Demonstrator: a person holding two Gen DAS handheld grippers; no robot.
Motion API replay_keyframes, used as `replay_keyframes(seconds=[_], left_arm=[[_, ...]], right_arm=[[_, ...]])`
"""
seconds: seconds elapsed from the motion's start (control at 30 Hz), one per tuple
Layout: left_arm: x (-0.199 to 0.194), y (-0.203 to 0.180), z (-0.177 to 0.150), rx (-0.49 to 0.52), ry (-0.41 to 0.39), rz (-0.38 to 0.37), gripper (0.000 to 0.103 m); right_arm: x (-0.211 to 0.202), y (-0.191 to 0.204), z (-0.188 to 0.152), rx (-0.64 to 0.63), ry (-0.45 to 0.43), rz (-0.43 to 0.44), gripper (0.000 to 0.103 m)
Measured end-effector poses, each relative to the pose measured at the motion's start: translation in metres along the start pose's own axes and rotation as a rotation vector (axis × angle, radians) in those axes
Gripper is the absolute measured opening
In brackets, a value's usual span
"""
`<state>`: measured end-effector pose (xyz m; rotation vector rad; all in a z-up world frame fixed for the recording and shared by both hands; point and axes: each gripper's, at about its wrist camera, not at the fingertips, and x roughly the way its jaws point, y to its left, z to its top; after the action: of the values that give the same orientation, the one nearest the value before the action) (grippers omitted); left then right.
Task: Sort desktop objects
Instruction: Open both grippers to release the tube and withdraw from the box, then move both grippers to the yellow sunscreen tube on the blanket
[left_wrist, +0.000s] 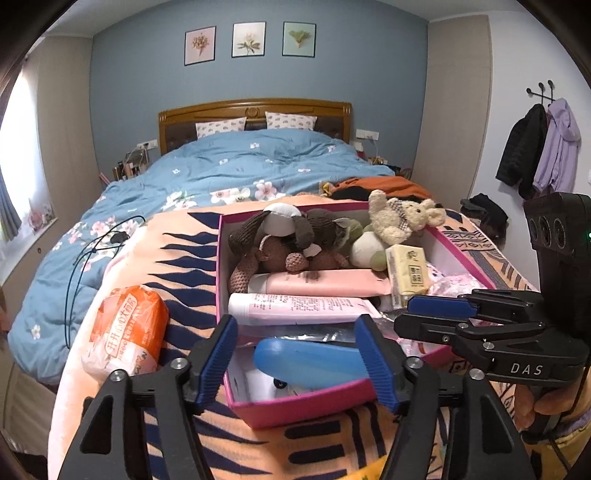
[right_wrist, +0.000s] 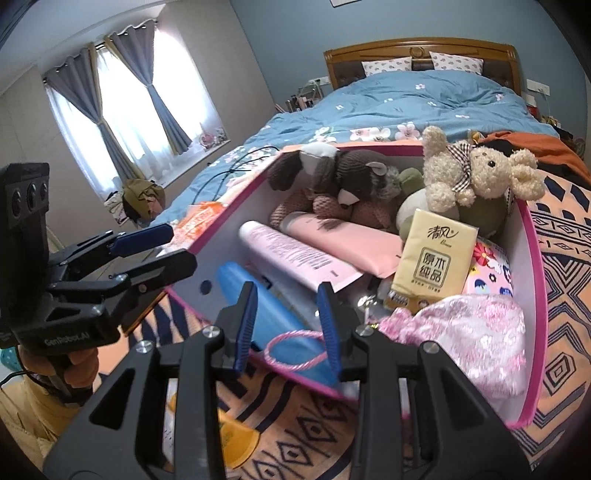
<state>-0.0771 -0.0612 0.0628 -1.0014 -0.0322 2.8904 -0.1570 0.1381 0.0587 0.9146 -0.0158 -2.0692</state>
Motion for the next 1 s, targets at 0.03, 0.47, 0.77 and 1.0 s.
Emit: replay_keyframes(seconds=[0.03,0.47,0.77,1.0], left_arm=[[-0.003,-0.002,-0.002,0.003,-0.005,-0.001,0.072],[-0.049,0.006,-0.041,0.006,-0.045,0.023,0.086],[-0.046,0.016,-0.088,-0.027,0.065,0.03,0.086],[-0.029,0.011,-0.117,-0.024,0.161,0.008,0.086]], right_arm=[[-0.003,0.002,-0.002,-0.006,-0.001,0.006,0.044],[-0.036,0.035,-0.038,-0.08,0.013,0.082,0.047],[-0.029,0.048,-0.081,-0.075,0.117,0.14,0.048],[0.001,0.04,-0.111,0.012,0.237,0.149,0.048]])
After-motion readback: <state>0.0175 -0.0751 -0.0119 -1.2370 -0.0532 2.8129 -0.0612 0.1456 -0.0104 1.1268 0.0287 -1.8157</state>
